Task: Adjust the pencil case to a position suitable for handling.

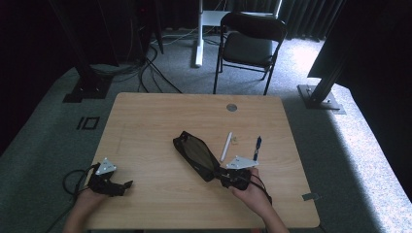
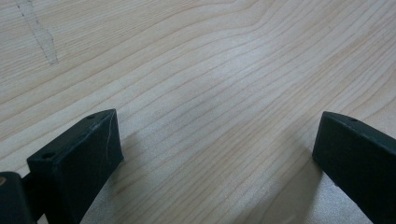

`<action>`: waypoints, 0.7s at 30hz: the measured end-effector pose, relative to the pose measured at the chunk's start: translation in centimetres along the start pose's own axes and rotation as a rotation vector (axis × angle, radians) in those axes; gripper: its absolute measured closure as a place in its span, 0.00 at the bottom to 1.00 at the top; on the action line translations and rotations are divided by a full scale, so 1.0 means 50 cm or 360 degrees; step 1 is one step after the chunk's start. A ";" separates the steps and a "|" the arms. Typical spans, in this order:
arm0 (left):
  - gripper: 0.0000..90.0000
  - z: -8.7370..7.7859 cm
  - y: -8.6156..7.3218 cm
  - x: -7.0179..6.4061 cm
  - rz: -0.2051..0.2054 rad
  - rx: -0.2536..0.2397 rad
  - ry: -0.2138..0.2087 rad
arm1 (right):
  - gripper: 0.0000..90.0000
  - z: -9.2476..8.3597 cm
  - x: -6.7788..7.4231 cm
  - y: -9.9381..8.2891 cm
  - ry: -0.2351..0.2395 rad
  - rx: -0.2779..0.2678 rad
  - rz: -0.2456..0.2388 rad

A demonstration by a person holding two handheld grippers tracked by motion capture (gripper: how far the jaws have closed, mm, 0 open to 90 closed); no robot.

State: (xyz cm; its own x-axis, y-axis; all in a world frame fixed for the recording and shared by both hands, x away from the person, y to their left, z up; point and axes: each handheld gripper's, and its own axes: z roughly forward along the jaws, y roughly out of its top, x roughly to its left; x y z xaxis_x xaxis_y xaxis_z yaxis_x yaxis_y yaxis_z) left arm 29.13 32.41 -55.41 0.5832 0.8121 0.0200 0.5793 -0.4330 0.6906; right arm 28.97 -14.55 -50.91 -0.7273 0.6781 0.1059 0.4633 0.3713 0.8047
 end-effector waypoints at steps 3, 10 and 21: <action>0.02 0.000 0.000 0.000 0.0000 0.0000 0.0000 | 0.82 -0.014 -0.003 -0.007 -0.0004 0.0010 -0.0008; 0.02 0.000 0.000 0.000 0.0000 0.0000 0.0000 | 0.82 -0.041 -0.005 -0.023 -0.0004 0.0026 -0.0003; 0.02 0.000 0.000 0.000 0.0001 0.0000 0.0000 | 0.82 -0.075 -0.013 -0.048 -0.0013 0.0052 0.0017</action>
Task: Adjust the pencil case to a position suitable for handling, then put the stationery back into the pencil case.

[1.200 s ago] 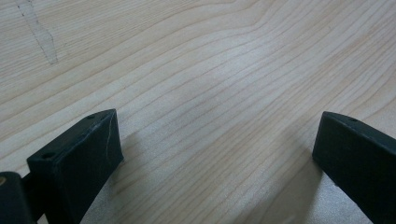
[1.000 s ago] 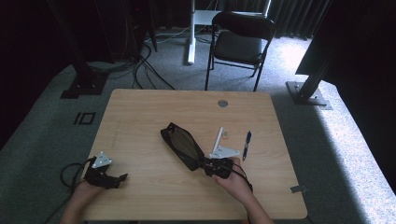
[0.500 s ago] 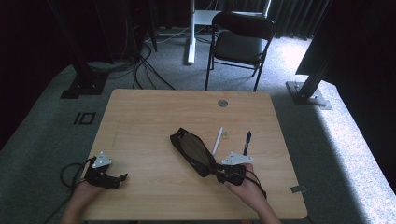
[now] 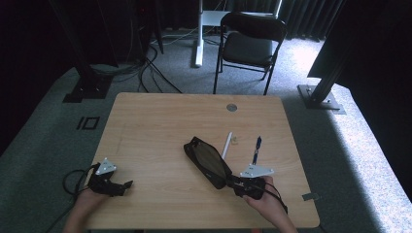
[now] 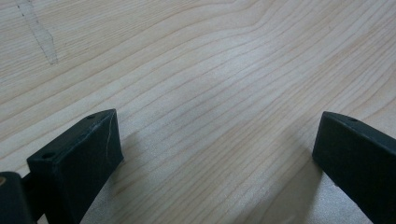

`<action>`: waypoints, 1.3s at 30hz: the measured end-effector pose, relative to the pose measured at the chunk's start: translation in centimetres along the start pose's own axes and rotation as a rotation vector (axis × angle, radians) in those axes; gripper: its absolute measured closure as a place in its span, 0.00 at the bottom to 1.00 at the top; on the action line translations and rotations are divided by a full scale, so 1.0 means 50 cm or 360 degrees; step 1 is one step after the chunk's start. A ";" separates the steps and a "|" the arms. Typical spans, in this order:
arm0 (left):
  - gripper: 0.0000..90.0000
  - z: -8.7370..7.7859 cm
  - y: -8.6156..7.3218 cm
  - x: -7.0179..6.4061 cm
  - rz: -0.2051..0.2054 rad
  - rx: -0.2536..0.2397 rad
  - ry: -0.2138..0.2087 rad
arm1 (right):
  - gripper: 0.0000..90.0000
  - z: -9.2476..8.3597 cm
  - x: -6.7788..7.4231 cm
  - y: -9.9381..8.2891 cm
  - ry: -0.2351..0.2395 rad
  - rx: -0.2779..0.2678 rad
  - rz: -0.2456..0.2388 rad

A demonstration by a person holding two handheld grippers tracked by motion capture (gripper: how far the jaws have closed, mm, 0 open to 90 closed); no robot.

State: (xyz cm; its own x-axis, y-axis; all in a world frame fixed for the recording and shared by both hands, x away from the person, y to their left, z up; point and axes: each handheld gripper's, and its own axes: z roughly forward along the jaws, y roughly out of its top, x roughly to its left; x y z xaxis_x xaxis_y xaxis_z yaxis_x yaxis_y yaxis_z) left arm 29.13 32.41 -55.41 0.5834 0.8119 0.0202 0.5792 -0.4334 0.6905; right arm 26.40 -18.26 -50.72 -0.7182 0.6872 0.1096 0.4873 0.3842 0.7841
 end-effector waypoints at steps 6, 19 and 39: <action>0.02 0.000 0.000 0.000 0.0000 0.0000 0.0000 | 0.77 -0.005 -0.001 0.007 0.0011 -0.0020 -0.0026; 0.02 0.000 0.000 0.000 0.0000 0.0000 0.0000 | 0.63 -0.019 -0.002 0.033 0.0057 -0.0119 -0.0001; 0.02 0.000 0.000 0.000 0.0000 0.0000 0.0000 | 0.60 -0.025 -0.093 0.091 -0.0271 -0.0306 0.0113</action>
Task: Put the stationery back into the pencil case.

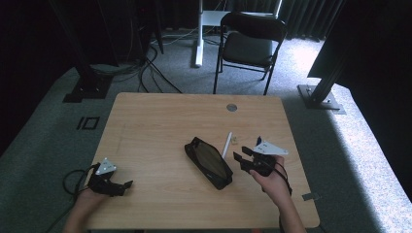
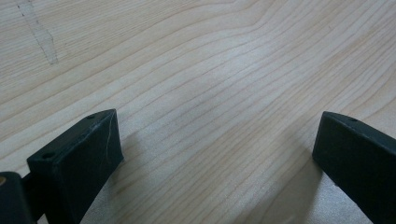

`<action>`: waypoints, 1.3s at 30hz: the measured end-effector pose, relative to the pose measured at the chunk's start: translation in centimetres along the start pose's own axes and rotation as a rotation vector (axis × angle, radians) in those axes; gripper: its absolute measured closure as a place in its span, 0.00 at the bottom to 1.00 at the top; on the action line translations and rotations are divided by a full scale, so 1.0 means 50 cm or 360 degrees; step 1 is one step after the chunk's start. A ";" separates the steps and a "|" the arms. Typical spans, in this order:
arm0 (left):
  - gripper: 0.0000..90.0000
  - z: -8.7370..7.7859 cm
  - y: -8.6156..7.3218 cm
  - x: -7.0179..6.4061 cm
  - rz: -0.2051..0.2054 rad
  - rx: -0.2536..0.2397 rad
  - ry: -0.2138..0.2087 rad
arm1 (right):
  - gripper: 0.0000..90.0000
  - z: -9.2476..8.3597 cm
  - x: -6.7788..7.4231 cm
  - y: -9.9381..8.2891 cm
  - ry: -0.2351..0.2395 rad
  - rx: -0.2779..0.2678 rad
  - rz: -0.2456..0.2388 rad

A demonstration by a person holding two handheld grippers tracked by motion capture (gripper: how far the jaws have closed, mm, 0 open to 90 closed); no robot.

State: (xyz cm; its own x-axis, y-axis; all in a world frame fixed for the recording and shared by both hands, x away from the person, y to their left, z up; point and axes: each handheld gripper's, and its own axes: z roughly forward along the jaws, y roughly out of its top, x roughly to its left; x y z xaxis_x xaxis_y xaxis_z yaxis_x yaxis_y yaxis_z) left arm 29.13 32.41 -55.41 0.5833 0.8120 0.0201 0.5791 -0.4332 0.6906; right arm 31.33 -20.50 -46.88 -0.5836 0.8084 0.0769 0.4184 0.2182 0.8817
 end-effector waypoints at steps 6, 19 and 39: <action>0.02 0.000 0.000 0.000 0.0000 0.0000 0.0000 | 0.60 0.029 -0.049 -0.013 -0.0186 -0.0001 0.0088; 0.02 0.000 0.000 0.000 0.0000 0.0000 0.0000 | 0.59 0.076 -0.138 -0.037 -0.0471 0.0083 0.0252; 0.02 0.000 0.000 0.000 0.0000 0.0001 0.0000 | 0.61 0.135 -0.175 -0.095 -0.0620 0.0327 0.0363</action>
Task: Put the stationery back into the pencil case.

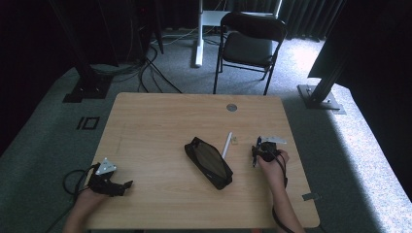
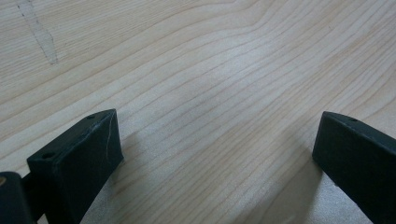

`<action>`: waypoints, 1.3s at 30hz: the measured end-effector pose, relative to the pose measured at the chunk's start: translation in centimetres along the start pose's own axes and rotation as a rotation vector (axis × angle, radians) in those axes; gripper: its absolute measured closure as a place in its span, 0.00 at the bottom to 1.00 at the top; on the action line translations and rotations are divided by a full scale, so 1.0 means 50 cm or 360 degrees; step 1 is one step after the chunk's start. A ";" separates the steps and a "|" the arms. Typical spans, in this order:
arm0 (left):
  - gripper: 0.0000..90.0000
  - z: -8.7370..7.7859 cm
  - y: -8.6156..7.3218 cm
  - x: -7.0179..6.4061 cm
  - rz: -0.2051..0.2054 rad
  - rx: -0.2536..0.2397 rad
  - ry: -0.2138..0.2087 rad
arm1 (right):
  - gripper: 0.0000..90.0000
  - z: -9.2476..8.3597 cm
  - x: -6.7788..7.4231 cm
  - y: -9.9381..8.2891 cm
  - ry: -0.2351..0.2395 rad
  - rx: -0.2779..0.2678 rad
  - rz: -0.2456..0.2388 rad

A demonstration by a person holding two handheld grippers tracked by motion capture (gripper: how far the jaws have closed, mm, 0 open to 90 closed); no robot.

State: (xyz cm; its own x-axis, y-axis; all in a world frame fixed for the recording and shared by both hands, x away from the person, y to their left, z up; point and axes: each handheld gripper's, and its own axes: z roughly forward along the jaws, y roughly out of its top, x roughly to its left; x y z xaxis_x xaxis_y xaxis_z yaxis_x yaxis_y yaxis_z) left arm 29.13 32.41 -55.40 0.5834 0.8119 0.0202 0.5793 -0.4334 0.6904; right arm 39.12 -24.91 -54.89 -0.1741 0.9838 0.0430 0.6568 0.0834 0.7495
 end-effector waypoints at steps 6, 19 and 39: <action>0.02 0.000 0.000 0.000 0.0000 -0.0001 0.0000 | 0.66 0.007 0.001 -0.002 -0.0048 0.0022 0.0005; 0.02 0.000 0.000 0.000 0.0000 0.0000 0.0001 | 0.82 0.012 0.000 0.010 -0.0047 0.0052 0.0075; 0.02 0.000 0.000 0.000 -0.0002 0.0000 0.0002 | 0.88 -0.021 0.001 0.045 0.0063 -0.0012 0.0121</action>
State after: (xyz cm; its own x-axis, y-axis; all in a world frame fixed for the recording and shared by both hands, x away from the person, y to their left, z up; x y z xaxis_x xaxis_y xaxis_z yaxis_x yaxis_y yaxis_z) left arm 29.12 32.39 -55.40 0.5817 0.8131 0.0202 0.5801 -0.4322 0.6904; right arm 39.79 -24.83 -52.50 -0.1529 0.9801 0.1264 0.6637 0.0071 0.7480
